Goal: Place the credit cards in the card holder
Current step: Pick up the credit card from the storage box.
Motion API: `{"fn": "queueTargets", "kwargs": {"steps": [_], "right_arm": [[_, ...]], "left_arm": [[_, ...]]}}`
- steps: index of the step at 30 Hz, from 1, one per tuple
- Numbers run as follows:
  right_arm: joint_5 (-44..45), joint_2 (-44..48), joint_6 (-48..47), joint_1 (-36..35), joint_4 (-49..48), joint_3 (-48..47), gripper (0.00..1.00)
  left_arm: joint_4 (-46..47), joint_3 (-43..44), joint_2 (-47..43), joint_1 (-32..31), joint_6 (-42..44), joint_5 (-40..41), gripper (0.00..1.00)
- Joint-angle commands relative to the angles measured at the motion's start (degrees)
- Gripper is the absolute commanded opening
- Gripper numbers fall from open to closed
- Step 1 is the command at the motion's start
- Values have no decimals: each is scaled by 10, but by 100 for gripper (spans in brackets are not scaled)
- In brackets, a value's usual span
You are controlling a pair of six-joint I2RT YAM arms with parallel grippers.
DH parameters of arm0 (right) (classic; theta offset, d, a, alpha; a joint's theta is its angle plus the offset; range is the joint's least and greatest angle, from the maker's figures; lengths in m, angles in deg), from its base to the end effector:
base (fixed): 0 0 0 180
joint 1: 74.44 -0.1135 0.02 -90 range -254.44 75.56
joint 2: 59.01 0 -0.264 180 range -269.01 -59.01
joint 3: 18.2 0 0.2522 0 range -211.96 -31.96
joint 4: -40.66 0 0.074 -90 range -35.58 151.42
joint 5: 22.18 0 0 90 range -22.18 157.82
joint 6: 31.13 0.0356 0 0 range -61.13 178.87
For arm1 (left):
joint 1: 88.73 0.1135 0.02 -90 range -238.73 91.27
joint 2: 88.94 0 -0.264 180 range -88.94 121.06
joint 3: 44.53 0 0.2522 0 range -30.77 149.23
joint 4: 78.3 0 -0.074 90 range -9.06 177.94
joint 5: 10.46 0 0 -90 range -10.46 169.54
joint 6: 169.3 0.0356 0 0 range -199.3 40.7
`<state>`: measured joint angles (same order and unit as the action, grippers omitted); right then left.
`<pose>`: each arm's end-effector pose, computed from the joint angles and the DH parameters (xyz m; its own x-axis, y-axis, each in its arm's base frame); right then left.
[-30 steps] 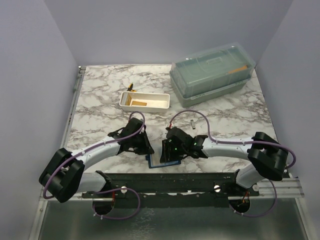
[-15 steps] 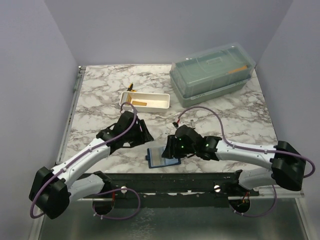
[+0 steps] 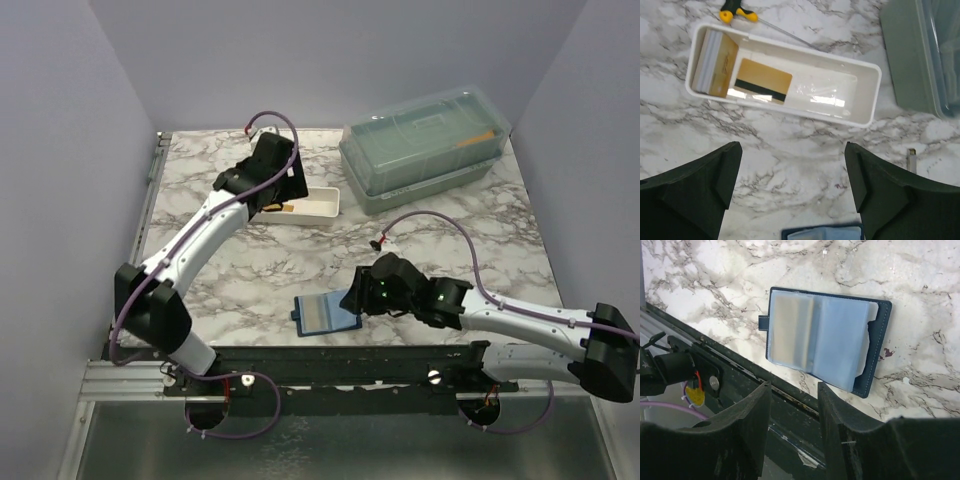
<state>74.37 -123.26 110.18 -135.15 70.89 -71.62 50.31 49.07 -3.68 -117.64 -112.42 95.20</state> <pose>0.1187 0.2034 0.2321 -0.8443 0.0798 -0.5298 -0.2645 0.7979 0.5417 0.2908 -0.1496 0.3393 -0.6605 -0.2363 -0.7127 -0.0813 0.9661 -0.2450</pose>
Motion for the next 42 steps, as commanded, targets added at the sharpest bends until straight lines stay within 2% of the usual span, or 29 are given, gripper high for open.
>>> {"fn": "queueTargets", "kwargs": {"steps": [1, 4, 9, 17, 26, 39, 42], "right_arm": [[26, 34, 13, -1, 14, 26, 46], [33, 49, 15, -1, 32, 22, 46], [37, 71, 19, -1, 40, 28, 46], [35, 58, 20, -2, 44, 20, 46], [27, 29, 21, -1, 30, 14, 46], [16, 12, 22, -1, 24, 7, 45], [16, 15, 22, -1, 24, 10, 45]], "left_arm": [[-87, 118, 107, 25, 93, 66, 88], [-115, 182, 175, 39, 125, 80, 81], [-144, 250, 273, 54, 164, 119, 75], [-143, 281, 360, 93, 154, 70, 72], [-135, 273, 386, 96, 148, 87, 69], [-135, 272, 391, 95, 147, 74, 59], [-136, 274, 391, 94, 152, 99, 57]]}}
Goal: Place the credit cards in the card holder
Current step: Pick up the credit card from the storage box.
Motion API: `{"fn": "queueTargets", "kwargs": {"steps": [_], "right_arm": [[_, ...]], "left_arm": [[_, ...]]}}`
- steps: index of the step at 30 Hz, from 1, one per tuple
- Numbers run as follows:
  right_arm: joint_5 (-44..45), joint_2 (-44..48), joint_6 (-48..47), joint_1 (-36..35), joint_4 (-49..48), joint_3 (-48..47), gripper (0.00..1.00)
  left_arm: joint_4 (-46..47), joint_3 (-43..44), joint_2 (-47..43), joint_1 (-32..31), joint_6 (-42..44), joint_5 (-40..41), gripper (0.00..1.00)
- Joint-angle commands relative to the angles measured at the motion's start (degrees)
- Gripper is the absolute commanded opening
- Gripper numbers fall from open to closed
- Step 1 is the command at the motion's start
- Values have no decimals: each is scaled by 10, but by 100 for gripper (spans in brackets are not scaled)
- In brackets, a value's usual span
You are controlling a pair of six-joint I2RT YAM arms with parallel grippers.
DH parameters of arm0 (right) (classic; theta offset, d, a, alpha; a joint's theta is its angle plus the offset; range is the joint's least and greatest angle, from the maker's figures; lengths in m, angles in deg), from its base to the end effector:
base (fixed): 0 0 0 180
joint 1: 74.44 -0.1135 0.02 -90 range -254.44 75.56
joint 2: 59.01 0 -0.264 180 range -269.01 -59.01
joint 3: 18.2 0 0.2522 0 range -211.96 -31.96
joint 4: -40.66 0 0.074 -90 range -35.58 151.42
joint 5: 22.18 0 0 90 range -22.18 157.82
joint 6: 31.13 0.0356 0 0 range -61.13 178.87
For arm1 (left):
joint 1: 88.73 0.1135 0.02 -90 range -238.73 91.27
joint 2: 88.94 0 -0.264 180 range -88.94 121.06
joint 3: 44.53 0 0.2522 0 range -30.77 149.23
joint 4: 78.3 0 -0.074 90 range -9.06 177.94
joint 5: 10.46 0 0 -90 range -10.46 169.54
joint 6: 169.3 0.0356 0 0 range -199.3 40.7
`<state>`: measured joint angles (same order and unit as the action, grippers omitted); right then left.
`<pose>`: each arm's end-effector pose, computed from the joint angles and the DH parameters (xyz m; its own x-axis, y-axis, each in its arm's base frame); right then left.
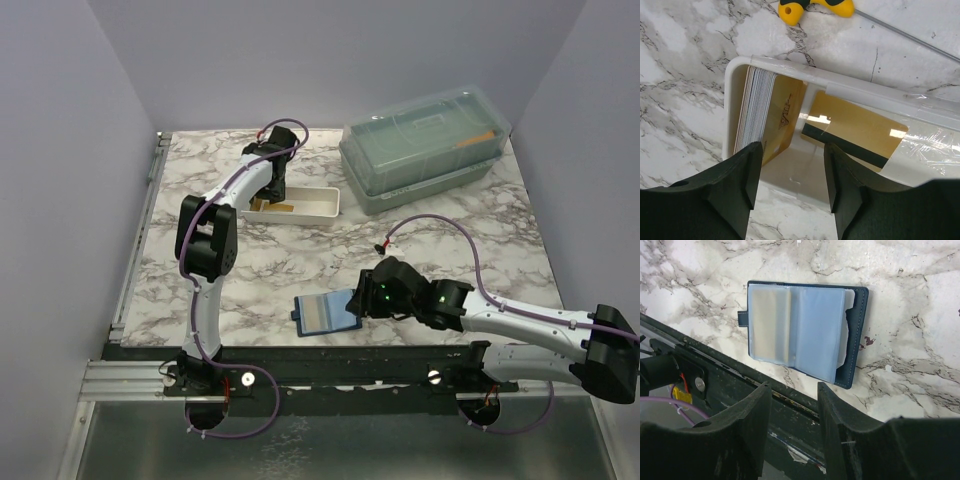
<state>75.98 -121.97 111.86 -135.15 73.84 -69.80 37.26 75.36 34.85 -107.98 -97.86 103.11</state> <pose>0.1145 0.1939 0.2223 -0.8564 0.0889 -0.5085 -0.2159 0.8331 0.5092 0.4369 -0.1375 0.2167 -0.8836 -0.0004 -0.4682 -0.1249 0.9640 0.2348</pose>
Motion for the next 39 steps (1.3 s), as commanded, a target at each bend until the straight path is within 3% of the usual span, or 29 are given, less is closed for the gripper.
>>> {"fn": "queueTargets", "kwargs": {"steps": [1, 7, 14, 19, 24, 30, 39], "right_arm": [[-1, 2, 5, -2, -6, -9, 45], [-8, -11, -11, -2, -9, -21, 45], [-24, -20, -14, -1, -27, -17, 45], [-27, -4, -8, -1, -24, -13, 45], [-23, 13, -3, -1, -24, -7, 45], [-22, 6, -5, -1, -25, -12, 45], [-29, -4, -5, -1, -33, -14, 45]], "left_arm": [[-6, 10, 4, -3, 9, 33, 59], [-8, 20, -12, -6, 29, 103, 69], [-13, 26, -10, 7, 50, 84, 82], [-14, 35, 17, 23, 49, 86, 82], [-14, 42, 29, 48, 45, 87, 75], [-16, 44, 36, 52, 47, 44, 75], [-28, 50, 42, 52, 45, 78, 74]]}}
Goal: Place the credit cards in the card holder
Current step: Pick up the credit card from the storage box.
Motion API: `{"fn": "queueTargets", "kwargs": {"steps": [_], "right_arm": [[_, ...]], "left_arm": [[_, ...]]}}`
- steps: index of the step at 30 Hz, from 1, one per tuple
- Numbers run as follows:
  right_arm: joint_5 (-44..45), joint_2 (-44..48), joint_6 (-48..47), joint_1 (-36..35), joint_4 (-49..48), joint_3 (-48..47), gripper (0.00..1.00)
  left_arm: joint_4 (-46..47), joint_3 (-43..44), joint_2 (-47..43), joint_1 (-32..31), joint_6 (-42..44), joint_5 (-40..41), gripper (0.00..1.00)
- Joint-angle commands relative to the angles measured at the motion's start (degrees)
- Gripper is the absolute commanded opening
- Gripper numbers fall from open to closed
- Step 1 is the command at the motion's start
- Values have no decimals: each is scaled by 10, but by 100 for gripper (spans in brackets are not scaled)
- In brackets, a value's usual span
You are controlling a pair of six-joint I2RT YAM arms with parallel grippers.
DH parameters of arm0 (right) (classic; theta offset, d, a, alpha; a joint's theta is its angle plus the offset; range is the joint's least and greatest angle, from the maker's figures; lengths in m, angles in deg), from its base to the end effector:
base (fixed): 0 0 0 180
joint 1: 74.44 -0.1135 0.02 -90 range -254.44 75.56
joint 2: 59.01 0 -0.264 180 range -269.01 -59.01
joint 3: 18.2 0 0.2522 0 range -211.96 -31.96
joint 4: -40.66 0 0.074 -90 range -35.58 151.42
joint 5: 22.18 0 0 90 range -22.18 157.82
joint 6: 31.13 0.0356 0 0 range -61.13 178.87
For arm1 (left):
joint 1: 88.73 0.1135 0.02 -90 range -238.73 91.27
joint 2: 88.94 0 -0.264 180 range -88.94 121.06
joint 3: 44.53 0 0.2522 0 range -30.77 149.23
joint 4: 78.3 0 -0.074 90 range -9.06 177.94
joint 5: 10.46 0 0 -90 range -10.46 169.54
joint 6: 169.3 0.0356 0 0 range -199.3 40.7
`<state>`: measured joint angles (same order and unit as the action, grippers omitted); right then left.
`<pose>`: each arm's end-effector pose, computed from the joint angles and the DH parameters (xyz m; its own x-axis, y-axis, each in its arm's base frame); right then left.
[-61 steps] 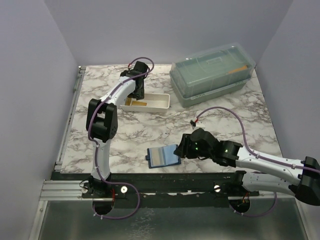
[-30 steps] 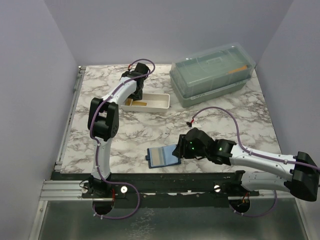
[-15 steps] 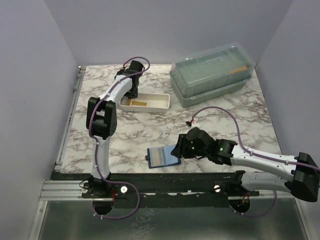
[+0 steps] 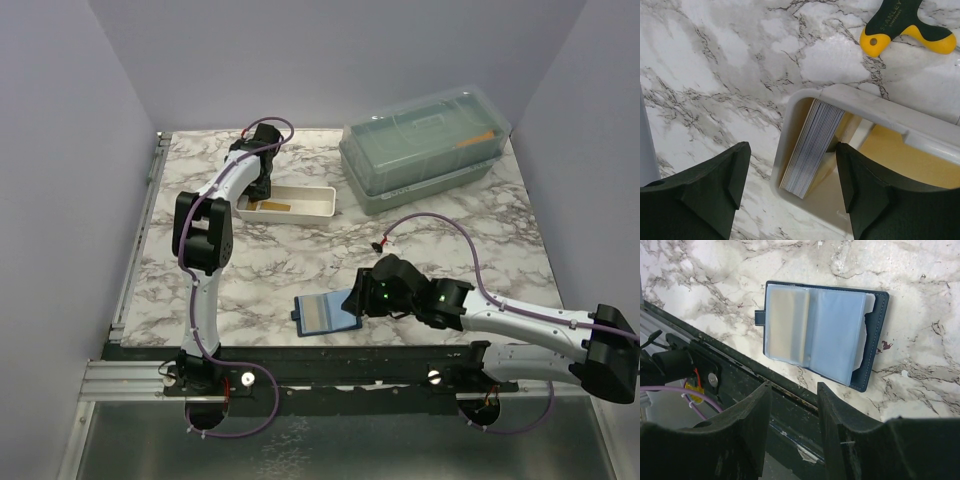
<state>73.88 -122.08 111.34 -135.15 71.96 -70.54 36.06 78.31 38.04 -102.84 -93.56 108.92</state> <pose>0.1155 0.1983 0.2287 -0.8569 0.0843 -0.5085 -0.2452 0.8011 0.5460 0.4568 -0.0968 0.2076 -0.8938 0.0034 -0.4484 -0.1777 0.9155 0.3610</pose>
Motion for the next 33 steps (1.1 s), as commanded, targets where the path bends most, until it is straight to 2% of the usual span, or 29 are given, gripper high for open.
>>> {"fn": "queueTargets", "kwargs": {"steps": [1, 8, 20, 29, 33], "right_arm": [[-8, -2, 0, -1, -14, -6, 45], [-7, 1, 2, -1, -15, -3, 45], [-12, -15, 0, -1, -20, -9, 45], [-11, -14, 0, -2, -20, -7, 45], [-11, -14, 0, -1, -19, -6, 45]], "left_arm": [[-17, 22, 8, 0, 1, 27, 71], [-16, 20, -16, 0, -5, 40, 54], [-16, 21, -30, 0, -7, 35, 42], [-16, 21, -27, 0, -7, 22, 22], [-16, 22, -37, 0, -8, 4, 17]]}}
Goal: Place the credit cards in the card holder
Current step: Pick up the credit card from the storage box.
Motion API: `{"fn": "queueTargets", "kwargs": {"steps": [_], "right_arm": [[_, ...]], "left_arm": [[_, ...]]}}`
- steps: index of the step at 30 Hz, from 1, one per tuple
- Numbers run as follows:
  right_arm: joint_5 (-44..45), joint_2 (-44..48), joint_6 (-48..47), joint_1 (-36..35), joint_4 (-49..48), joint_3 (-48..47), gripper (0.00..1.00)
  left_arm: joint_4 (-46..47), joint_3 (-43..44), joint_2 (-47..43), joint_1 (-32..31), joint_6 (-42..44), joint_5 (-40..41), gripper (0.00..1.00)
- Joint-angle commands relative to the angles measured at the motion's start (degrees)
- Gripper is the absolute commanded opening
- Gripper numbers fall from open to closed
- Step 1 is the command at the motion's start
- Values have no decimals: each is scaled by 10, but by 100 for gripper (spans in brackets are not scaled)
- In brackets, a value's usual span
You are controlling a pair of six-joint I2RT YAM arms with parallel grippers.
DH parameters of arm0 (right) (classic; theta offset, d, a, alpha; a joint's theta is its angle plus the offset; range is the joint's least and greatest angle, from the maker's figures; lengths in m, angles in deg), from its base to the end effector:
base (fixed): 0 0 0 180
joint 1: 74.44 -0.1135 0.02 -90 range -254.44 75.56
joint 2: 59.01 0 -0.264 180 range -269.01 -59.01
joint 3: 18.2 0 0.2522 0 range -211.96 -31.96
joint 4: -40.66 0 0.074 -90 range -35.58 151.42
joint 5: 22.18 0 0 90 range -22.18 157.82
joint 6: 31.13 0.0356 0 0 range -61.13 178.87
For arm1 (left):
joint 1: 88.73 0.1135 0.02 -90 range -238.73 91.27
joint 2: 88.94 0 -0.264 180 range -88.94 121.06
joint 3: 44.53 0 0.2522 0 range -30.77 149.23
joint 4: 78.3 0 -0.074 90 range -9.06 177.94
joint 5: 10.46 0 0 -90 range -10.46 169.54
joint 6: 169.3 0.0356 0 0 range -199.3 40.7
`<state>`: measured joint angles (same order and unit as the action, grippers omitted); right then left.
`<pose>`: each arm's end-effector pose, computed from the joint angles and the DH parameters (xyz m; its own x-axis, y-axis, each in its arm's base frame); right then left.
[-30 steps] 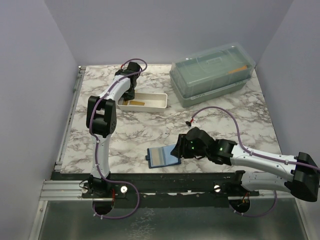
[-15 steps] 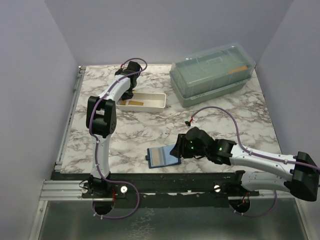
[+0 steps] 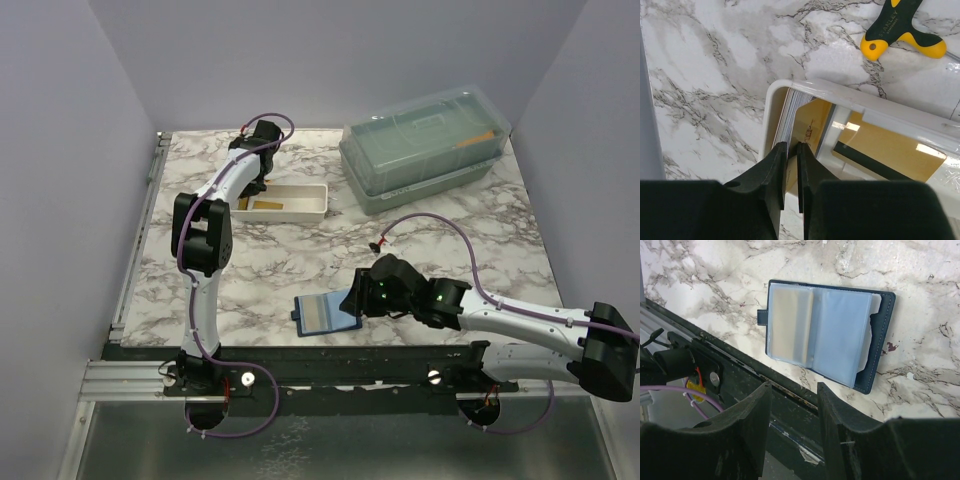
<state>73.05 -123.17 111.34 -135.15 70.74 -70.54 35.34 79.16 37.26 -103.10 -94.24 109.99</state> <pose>0.1169 0.2018 0.2263 -0.8615 0.0785 -0.5017 -0.2498 0.7947 0.5532 0.4555 -0.0981 0.2178 -0.8826 -0.0033 -0.4702 -0.1972 0.9104 0.3638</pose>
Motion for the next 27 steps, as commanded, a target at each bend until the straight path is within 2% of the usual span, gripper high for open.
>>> {"fn": "queueTargets", "kwargs": {"steps": [1, 13, 19, 22, 27], "right_arm": [[-3, -4, 0, -1, -6, -6, 45], [-1, -27, -2, -1, -11, -14, 45], [5, -36, -12, -1, -3, -33, 45], [11, -40, -20, -1, -3, -39, 45], [3, -38, -39, -1, -35, -57, 45]], "left_arm": [[-8, 13, -34, 3, -3, -10, 17], [-10, 0, -99, 0, -26, -109, 3], [-2, -32, -202, -3, -54, -193, 0], [32, -86, -277, -3, -76, -309, 0], [187, -268, -435, -4, -119, -578, 0]]}}
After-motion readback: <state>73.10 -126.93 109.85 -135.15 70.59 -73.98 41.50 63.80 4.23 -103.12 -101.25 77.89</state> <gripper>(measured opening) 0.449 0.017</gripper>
